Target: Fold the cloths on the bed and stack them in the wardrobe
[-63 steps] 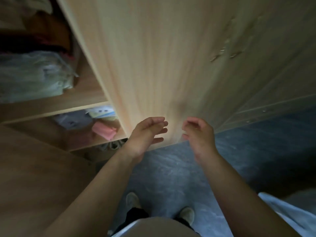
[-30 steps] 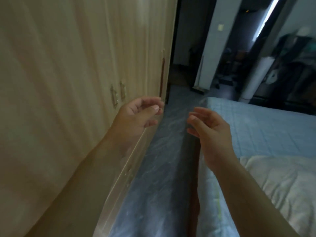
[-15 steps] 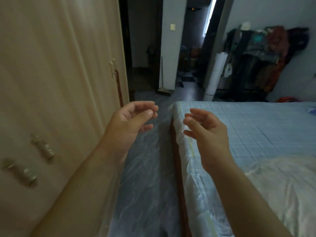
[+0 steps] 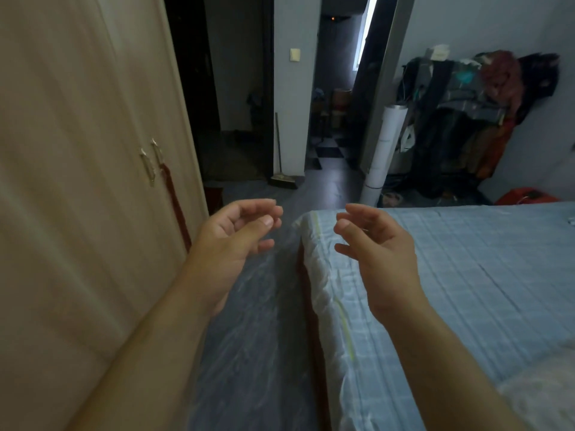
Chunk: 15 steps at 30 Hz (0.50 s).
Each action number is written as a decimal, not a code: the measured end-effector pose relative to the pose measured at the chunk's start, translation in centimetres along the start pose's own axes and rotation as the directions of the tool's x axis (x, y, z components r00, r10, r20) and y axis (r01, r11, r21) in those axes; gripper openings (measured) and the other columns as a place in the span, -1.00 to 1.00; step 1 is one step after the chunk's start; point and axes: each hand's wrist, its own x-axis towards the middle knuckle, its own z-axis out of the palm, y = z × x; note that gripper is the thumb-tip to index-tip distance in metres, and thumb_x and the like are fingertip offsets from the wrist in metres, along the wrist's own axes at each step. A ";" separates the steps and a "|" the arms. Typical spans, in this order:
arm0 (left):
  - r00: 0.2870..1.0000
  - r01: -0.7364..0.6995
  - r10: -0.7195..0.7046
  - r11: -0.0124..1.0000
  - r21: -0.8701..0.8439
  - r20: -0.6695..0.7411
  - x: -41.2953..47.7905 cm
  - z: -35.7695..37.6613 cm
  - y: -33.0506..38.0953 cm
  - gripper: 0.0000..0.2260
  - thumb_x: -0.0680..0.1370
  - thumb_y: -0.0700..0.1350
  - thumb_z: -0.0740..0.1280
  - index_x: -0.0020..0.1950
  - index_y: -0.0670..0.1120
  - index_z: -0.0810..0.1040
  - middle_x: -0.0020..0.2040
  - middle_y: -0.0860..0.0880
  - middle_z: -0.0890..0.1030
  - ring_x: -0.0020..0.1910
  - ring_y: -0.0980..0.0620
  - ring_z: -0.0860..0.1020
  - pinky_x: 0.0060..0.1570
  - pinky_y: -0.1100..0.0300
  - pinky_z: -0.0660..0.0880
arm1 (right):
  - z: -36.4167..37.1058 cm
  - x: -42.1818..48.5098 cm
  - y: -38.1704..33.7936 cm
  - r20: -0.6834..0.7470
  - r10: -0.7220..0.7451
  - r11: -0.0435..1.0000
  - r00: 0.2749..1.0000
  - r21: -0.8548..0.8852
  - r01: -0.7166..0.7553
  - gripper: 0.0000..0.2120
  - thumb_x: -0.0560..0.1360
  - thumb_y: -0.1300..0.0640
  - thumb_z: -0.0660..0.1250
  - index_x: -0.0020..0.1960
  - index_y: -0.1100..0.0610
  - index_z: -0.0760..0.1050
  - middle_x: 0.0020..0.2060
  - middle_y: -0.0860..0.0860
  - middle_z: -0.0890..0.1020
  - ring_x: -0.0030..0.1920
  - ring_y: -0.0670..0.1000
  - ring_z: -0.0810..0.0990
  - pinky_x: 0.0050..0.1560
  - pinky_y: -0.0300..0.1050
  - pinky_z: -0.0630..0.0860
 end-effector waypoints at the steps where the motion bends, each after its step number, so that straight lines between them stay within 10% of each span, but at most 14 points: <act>1: 1.000 -0.002 0.002 1.000 -0.003 -0.002 2.1 -0.2 -0.4 -0.79 0.64 -0.21 0.33 0.24 -0.05 0.63 0.17 -0.01 0.72 0.21 0.02 0.67 0.22 -0.09 0.60 | 0.7 1.9 0.5 -0.005 -0.001 1.000 1.000 -0.005 0.001 -0.78 0.53 0.24 0.46 0.16 0.08 0.63 -0.05 0.00 0.73 0.03 0.00 0.71 0.13 0.14 0.65; 15: 0.999 -0.013 0.014 0.999 -0.045 0.029 32.3 -5.7 -4.0 -0.81 0.63 -0.20 0.34 0.21 -0.05 0.65 0.15 -0.03 0.73 0.20 -0.01 0.68 0.24 -0.14 0.59 | 13.0 27.8 5.7 -0.062 -0.048 0.998 0.997 -0.046 0.045 -0.78 0.54 0.19 0.44 0.17 0.03 0.63 -0.03 -0.09 0.72 0.06 -0.06 0.70 0.12 0.05 0.67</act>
